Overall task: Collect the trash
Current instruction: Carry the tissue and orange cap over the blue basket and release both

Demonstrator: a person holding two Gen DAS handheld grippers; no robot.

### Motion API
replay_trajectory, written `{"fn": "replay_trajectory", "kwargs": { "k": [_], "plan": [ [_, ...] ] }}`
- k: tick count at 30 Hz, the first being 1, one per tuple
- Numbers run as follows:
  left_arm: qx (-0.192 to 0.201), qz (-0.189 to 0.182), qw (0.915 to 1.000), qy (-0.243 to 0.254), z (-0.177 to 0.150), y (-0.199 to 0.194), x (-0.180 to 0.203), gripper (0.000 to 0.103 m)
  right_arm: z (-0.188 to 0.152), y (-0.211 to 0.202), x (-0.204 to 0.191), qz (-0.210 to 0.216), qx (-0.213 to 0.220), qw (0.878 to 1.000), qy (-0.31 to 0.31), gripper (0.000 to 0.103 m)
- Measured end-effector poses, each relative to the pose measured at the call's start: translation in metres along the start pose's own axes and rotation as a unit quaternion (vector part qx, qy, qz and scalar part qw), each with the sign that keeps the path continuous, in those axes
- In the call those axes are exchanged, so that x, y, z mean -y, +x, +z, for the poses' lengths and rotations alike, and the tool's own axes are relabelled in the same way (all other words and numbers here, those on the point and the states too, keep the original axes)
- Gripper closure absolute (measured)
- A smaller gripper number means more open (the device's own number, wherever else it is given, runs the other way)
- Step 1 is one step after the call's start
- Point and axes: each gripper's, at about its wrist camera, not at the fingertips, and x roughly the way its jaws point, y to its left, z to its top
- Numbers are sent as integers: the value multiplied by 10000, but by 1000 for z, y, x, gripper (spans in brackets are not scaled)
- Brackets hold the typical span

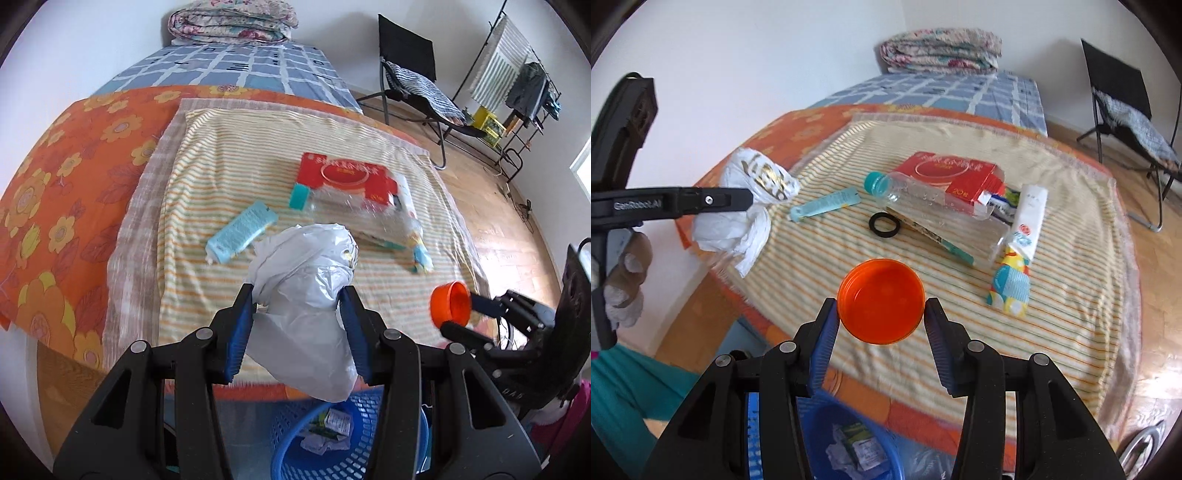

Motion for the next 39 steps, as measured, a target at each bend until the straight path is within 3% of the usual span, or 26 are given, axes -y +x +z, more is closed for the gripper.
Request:
{"fn": "replay_trajectory", "kwargs": {
  "k": [15,28,39],
  "plan": [
    [-268,-338,9990,148,-81,-22,23,55,-68,-45,-29,281,-95,9994,-175,57],
    [-786,-341,9959,298,-141,-6,37,55,-102,-31,-37,318,-566,9977,-195,57],
    [-1410,-259,9882,546,-183,24,46,55,-131,-9,-46,391,-1025,9936,-275,57]
  ]
}}
